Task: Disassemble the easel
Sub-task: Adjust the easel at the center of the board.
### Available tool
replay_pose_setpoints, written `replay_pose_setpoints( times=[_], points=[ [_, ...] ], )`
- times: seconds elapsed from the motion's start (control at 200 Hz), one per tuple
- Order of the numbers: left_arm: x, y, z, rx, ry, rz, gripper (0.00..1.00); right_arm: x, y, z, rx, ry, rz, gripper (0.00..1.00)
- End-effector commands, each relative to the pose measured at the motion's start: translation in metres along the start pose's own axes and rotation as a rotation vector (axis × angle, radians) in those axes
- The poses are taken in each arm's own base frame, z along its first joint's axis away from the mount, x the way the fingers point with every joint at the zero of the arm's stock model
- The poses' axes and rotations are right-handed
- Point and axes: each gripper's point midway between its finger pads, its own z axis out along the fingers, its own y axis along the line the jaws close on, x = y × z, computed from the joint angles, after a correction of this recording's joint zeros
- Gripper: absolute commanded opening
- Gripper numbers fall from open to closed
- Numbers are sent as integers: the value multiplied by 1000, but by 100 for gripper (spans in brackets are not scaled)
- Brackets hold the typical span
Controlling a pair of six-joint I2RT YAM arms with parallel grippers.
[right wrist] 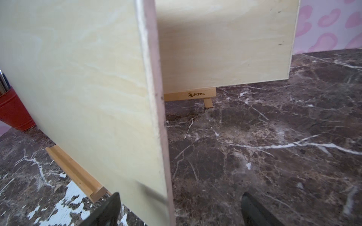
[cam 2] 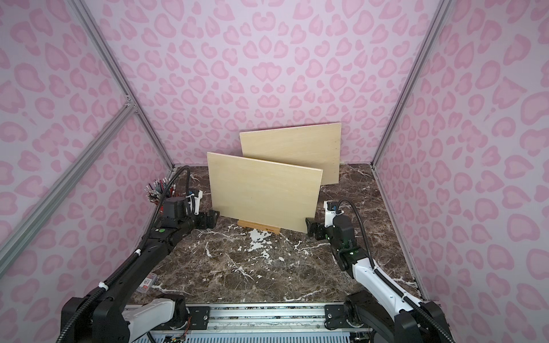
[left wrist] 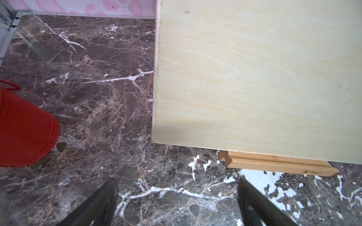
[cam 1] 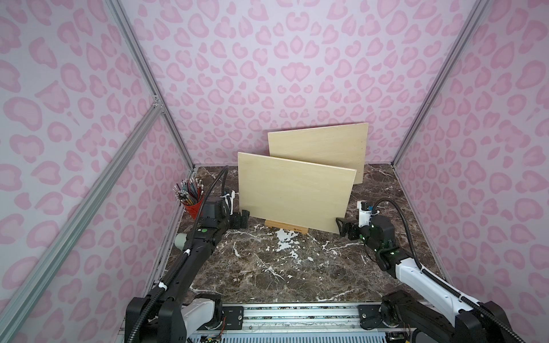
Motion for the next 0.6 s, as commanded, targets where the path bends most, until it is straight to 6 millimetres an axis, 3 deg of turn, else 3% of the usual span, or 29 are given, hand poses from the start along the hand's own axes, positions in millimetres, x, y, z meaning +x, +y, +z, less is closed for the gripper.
replay_pose_setpoints(
  times=[0.0,0.595],
  points=[
    [-1,-6,-4,27,3,0,97,-19,-1,6,-3,-63,-26,96],
    [4,-13,-18,54,32,-14,100,-52,-34,37,57,-54,-26,96]
  ],
)
